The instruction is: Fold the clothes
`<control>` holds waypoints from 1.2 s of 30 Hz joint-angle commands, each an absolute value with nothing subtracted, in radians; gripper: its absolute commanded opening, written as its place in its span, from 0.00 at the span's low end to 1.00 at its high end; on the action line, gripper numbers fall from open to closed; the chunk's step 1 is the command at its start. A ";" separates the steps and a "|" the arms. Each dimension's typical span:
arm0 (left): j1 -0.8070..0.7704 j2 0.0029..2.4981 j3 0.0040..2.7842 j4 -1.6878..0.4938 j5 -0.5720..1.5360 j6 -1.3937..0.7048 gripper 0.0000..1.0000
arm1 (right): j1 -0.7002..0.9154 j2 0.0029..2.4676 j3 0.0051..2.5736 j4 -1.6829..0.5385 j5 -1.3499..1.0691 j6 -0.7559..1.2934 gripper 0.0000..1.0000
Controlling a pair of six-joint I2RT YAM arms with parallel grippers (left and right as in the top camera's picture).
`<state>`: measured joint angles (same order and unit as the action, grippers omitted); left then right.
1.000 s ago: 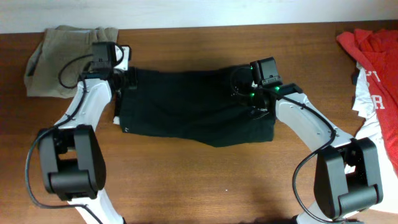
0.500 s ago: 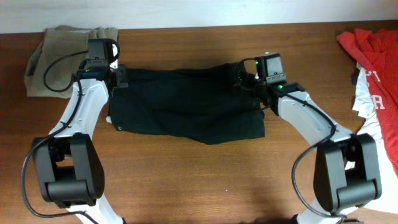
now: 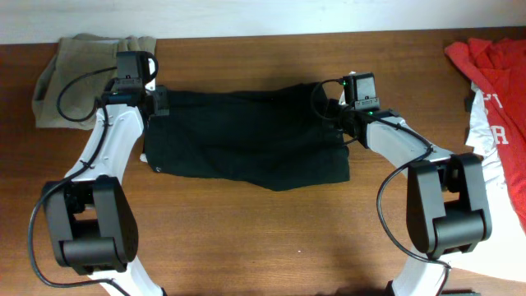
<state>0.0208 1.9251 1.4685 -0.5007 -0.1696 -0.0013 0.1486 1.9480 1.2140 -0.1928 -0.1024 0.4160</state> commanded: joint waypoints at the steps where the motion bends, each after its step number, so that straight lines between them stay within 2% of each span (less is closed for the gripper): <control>1: 0.024 1.903 1.486 -0.495 -0.199 -0.015 0.01 | 0.150 1.955 1.222 -0.181 -0.114 0.416 0.04; 5: 0.024 1.903 1.486 -0.490 -0.199 -0.015 0.01 | 0.150 1.955 1.225 -0.130 -0.121 0.419 0.04; 10: 0.024 1.903 1.486 -0.460 -0.199 -0.015 0.01 | 0.149 1.954 1.346 -0.119 -0.121 0.418 0.04; 15: 0.047 1.903 1.487 -0.343 -0.200 -0.064 0.01 | 0.136 1.954 1.451 -0.080 -0.084 0.396 0.04; 20: 0.075 1.903 1.486 -0.323 -0.199 -0.064 0.01 | 0.110 1.990 1.454 -0.070 -0.064 0.397 0.04; 22: 0.075 1.903 1.486 -0.326 -0.199 -0.064 0.05 | 0.112 2.024 1.454 -0.071 -0.071 0.397 0.04; 24: 0.075 1.905 1.486 -0.324 -0.188 -0.064 0.15 | 0.112 2.061 1.454 -0.068 -0.075 0.400 0.07; 25: 0.075 1.917 1.486 -0.318 -0.148 -0.064 0.30 | 0.112 2.092 1.454 -0.062 -0.075 0.400 0.17; 26: 0.075 1.934 1.486 -0.313 -0.109 -0.064 0.34 | 0.112 2.105 1.454 -0.061 -0.075 0.401 0.41; 27: 0.073 1.955 1.486 -0.305 -0.066 -0.064 0.50 | 0.112 2.115 1.454 -0.062 -0.075 0.400 0.73; 28: 0.072 1.980 1.486 -0.296 -0.051 -0.063 0.74 | 0.112 2.116 1.454 -0.070 -0.075 0.400 0.92; 29: 0.070 2.008 1.486 -0.290 -0.065 -0.062 0.78 | 0.110 2.115 1.455 -0.088 -0.075 0.400 1.00; 32: 0.075 2.003 1.493 -0.337 -0.079 -0.062 0.81 | 0.093 2.079 1.498 -0.210 -0.066 0.392 0.99; 36: 0.073 1.920 1.510 -0.450 -0.075 -0.062 0.81 | 0.066 2.012 1.627 -0.495 -0.131 0.392 0.99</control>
<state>0.0708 1.9995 1.4792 -0.4015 -0.0891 -0.0647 0.0921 2.1082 1.5219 -0.3870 -0.0933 0.3977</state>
